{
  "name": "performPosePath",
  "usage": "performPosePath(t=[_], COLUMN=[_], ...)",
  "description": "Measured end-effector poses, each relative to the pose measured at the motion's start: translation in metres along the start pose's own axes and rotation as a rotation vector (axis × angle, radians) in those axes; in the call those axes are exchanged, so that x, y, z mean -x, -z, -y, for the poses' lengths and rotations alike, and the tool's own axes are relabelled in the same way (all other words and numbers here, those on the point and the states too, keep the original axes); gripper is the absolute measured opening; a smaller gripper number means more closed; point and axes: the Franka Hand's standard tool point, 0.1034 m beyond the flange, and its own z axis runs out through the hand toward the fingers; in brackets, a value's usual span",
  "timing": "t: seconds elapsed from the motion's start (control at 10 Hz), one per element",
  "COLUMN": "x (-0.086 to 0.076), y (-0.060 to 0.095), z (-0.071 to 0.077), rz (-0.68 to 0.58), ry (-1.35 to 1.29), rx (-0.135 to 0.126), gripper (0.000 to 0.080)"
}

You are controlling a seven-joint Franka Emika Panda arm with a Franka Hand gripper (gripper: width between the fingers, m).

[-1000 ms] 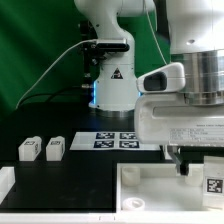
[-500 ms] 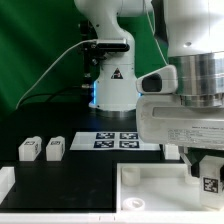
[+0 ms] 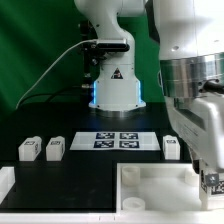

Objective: Assemble one leg

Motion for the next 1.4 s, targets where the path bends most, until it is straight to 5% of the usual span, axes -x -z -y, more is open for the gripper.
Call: performPosePath(t=[0.4, 0.6, 0.8, 1.4], x=[0.001, 0.006, 0.006, 0.018], y=[0.0, 0.001, 0.001, 0.0], z=[-0.002, 0.0, 0.0, -0.001], rz=[0.003, -0.009, -0.02, -0.06], ry=[-0.016, 0.336, 0.603, 1.363], rx=[-0.008, -0.009, -0.004, 0.033], gripper=[0.0295, 0.0578, 0.0635, 0.0649])
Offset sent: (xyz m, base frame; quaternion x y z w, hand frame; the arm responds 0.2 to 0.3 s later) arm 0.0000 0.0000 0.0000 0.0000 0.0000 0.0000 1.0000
